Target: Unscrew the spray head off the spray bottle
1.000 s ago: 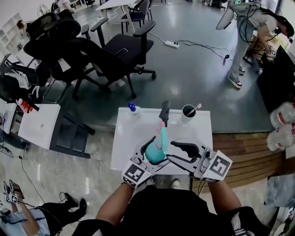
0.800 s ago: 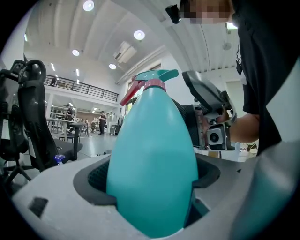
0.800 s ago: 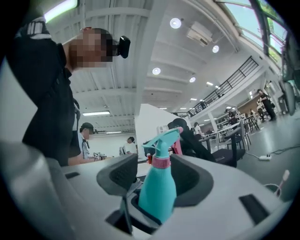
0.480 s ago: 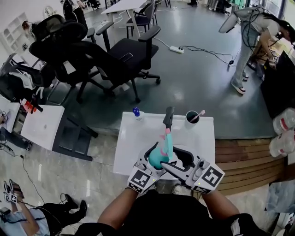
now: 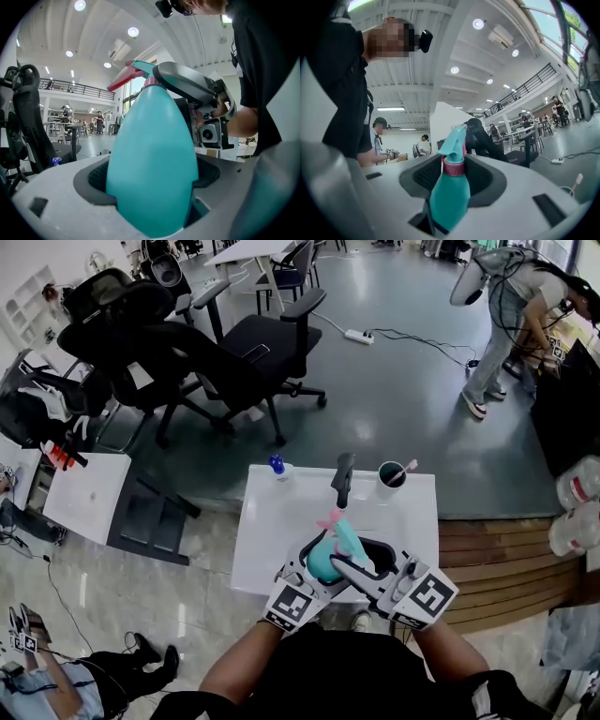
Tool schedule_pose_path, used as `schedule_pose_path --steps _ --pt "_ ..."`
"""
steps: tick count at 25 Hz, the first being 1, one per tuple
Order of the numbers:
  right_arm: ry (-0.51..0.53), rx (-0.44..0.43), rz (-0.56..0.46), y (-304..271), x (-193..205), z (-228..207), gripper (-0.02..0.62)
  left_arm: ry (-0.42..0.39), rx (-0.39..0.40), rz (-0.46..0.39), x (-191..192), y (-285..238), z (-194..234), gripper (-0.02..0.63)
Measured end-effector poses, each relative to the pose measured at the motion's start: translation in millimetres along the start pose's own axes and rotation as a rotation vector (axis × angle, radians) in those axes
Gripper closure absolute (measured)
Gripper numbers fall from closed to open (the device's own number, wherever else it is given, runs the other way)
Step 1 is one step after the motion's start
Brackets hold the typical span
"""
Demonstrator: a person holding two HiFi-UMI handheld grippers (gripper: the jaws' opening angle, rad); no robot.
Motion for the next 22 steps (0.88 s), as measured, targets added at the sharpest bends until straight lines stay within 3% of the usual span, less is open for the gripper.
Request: schedule_pose_path --steps 5,10,15,19,22 --pt "-0.002 -0.046 0.008 1 -5 -3 0.442 0.012 0.039 -0.011 -4 -4 -5 0.141" --pt "0.003 -0.175 0.055 2 -14 3 0.443 0.041 0.173 -0.055 -7 -2 -11 0.141" --pt "0.045 -0.365 0.101 11 -19 7 0.445 0.033 0.337 -0.090 -11 0 -24 0.141" --pt "0.018 -0.545 0.146 16 -28 13 0.445 0.011 0.477 -0.104 -19 5 -37 0.141" --pt "-0.004 -0.634 0.154 18 -33 14 0.443 0.032 0.522 -0.133 -31 6 -42 0.141"
Point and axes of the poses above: the fingertips, and each gripper's own axes: y backward along the fingers, z to its left, x out of its underside, the point moved 8 cm from there along y, backward along the fingers, and after that the axes turned 5 degrees about x, right-handed, at the moved point
